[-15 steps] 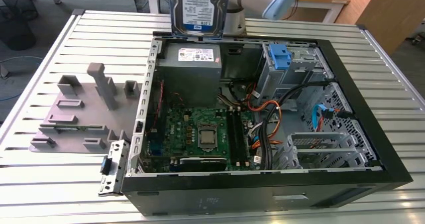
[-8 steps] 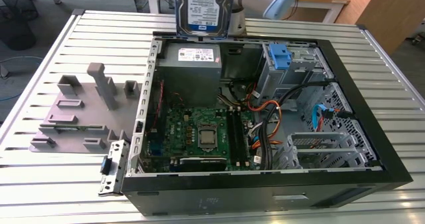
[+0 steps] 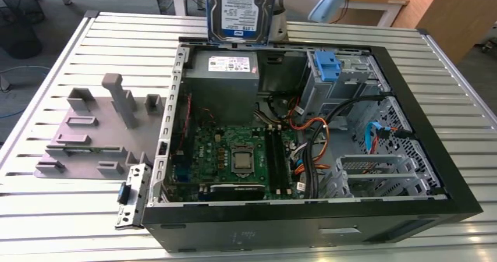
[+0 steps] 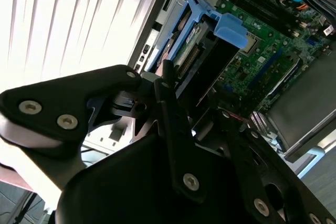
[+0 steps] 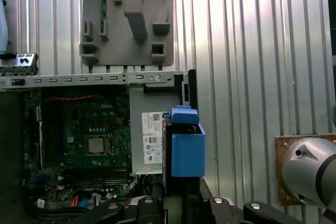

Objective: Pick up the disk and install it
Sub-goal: 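Pick up the disk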

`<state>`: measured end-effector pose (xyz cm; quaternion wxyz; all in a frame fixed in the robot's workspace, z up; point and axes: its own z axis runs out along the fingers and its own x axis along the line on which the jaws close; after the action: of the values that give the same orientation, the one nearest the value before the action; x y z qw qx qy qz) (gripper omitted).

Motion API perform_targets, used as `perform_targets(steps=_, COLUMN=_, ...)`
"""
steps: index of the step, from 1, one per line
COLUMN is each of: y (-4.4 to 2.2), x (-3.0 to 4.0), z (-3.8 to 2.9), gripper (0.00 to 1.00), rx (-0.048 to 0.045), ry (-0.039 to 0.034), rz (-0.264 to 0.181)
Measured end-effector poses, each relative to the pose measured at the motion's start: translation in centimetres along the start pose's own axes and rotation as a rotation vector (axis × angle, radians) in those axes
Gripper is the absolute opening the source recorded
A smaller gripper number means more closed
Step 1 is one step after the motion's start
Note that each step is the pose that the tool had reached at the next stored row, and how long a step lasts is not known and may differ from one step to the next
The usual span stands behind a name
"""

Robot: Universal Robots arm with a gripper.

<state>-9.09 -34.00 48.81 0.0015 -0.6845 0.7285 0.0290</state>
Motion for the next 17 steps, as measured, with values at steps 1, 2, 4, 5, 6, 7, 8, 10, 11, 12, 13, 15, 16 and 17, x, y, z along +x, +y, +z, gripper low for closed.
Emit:
perform_targets(steps=1, y=-0.01, x=0.1, z=-0.01, gripper=0.35, rx=-0.0001, ry=0.0, rz=0.0)
perform_targets(steps=2, y=-0.01, x=0.21, z=-0.01, gripper=0.35, rx=0.0, ry=0.0001, rz=0.0)
perform_targets(steps=4, y=-0.03, x=0.48, z=-0.02, gripper=0.35, rx=0.0, ry=0.0, rz=0.0)
perform_targets(steps=5, y=-0.04, x=0.63, z=-0.02, gripper=0.35, rx=0.0, ry=0.0, rz=0.0)
perform_targets(steps=6, y=-0.05, x=0.78, z=-0.03, gripper=0.35, rx=0.0, ry=-0.0001, rz=0.0)
perform_targets(steps=7, y=-0.06, x=0.94, z=-0.04, gripper=0.35, rx=-0.0001, ry=0.0, rz=0.0)
perform_targets(steps=8, y=-0.07, x=1.09, z=-0.04, gripper=0.35, rx=-0.0001, ry=0.0001, rz=0.0)
perform_targets(steps=10, y=-0.09, x=1.4, z=-0.05, gripper=0.35, rx=0.0, ry=0.0, rz=0.0)
perform_targets(steps=11, y=-0.09, x=1.56, z=-0.06, gripper=0.35, rx=0.0, ry=0.0, rz=0.0)
perform_targets(steps=12, y=-0.11, x=1.72, z=-0.06, gripper=0.35, rx=0.0, ry=0.0, rz=0.0)
perform_targets(steps=13, y=-0.11, x=1.9, z=-0.07, gripper=0.35, rx=0.0, ry=0.0, rz=0.0)
perform_targets(steps=15, y=-0.13, x=2.18, z=-0.09, gripper=0.35, rx=-0.0001, ry=0.0001, rz=0.0)
perform_targets(steps=16, y=-0.14, x=2.31, z=-0.09, gripper=0.35, rx=-0.0001, ry=0.0001, rz=0.0)
perform_targets(steps=17, y=-0.15, x=2.43, z=-0.1, gripper=0.35, rx=-0.0001, ry=0.0001, rz=0.0)
